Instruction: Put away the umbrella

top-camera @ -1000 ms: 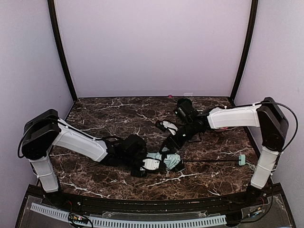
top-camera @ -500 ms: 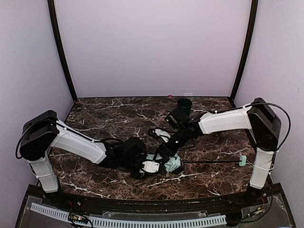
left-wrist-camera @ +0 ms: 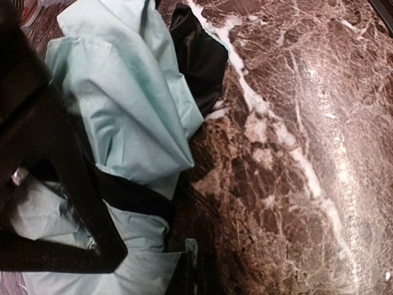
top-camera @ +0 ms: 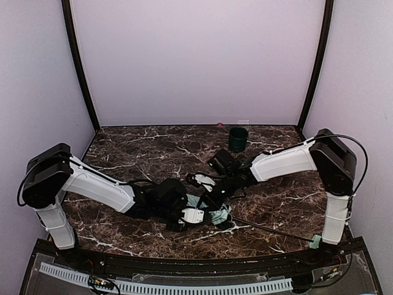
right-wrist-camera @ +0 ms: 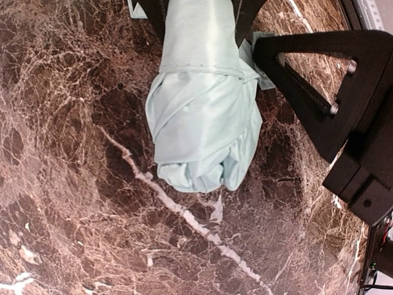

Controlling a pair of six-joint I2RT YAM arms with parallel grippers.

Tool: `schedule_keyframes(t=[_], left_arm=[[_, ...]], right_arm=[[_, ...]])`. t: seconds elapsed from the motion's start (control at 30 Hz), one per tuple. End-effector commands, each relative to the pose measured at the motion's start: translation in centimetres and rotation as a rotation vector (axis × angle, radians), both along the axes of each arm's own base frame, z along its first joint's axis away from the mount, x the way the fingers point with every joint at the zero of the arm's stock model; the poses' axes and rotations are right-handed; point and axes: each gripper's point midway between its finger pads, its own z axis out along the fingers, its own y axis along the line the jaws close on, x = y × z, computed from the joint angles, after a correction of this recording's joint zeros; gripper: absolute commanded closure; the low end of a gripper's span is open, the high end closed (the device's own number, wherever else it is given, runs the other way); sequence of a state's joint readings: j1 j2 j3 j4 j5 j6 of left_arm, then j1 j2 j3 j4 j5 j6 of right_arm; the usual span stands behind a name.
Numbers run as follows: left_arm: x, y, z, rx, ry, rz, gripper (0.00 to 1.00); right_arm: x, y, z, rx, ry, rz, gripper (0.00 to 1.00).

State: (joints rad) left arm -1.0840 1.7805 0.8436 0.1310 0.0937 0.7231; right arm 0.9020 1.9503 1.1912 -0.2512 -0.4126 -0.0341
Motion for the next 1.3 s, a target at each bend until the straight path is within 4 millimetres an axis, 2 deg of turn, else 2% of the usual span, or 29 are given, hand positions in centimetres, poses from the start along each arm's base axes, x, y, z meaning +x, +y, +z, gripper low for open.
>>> schedule_keyframes(t=[0.0,0.1,0.17,0.2,0.23,0.33,0.43,0.53,0.57,0.73,0.93,1.03,1.1,1.2,1.27], left_arm=[[-2.5,3.9,-2.5,0.125,0.087,0.027,0.89],[-1.6,3.4,0.1,0.005,0.025,0.076,0.59],[-1.2,3.1,2.9,-0.118,-0.017,0.105,0.45],[-1.1,3.1,4.3,-0.183,-0.027,0.115,0.42],[-1.3,3.0,6.6,-0.272,-0.023,0.115,0.40],[-0.9,3.6,10.8,-0.471,0.096,0.170,0.35],[1.4,4.3,13.7,-0.645,0.242,0.304,0.37],[2.0,3.2,14.8,-0.694,0.396,0.341,0.40],[2.0,2.6,14.9,-0.686,0.431,0.335,0.40],[2.5,0.9,16.2,-0.764,0.445,0.276,0.22],[3.2,-1.8,16.0,-0.778,0.484,0.203,0.17],[2.8,-2.4,15.6,-0.785,0.514,0.165,0.17],[3.0,-2.5,14.9,-0.768,0.512,0.171,0.25],[2.7,-3.0,14.1,-0.734,0.542,0.143,0.46],[2.7,-3.1,13.7,-0.721,0.556,0.143,0.72]], right_arm=[[-0.1,-2.2,-1.7,-0.071,-0.029,-0.008,1.00],[0.1,-2.1,0.5,-0.005,-0.040,-0.002,1.00],[0.5,-2.3,1.8,0.038,-0.050,-0.009,1.00],[0.7,-2.5,2.4,0.052,-0.063,-0.015,1.00],[1.0,-2.6,3.2,0.064,-0.088,-0.021,1.00],[2.0,-2.8,5.8,0.096,-0.181,-0.038,1.00],[3.4,-3.2,8.6,0.117,-0.297,-0.079,1.00],[4.4,-3.7,11.5,0.156,-0.411,-0.114,1.00],[4.6,-3.8,13.2,0.185,-0.450,-0.122,1.00],[4.1,-3.7,18.1,0.291,-0.526,-0.115,1.00],[2.4,-2.8,19.2,0.347,-0.518,-0.072,1.00],[2.2,-2.8,19.5,0.367,-0.517,-0.078,1.00],[1.9,-2.8,19.8,0.387,-0.517,-0.074,1.00],[1.7,-2.6,20.0,0.406,-0.510,-0.062,1.00],[1.9,-2.6,19.4,0.389,-0.504,-0.073,1.00]])
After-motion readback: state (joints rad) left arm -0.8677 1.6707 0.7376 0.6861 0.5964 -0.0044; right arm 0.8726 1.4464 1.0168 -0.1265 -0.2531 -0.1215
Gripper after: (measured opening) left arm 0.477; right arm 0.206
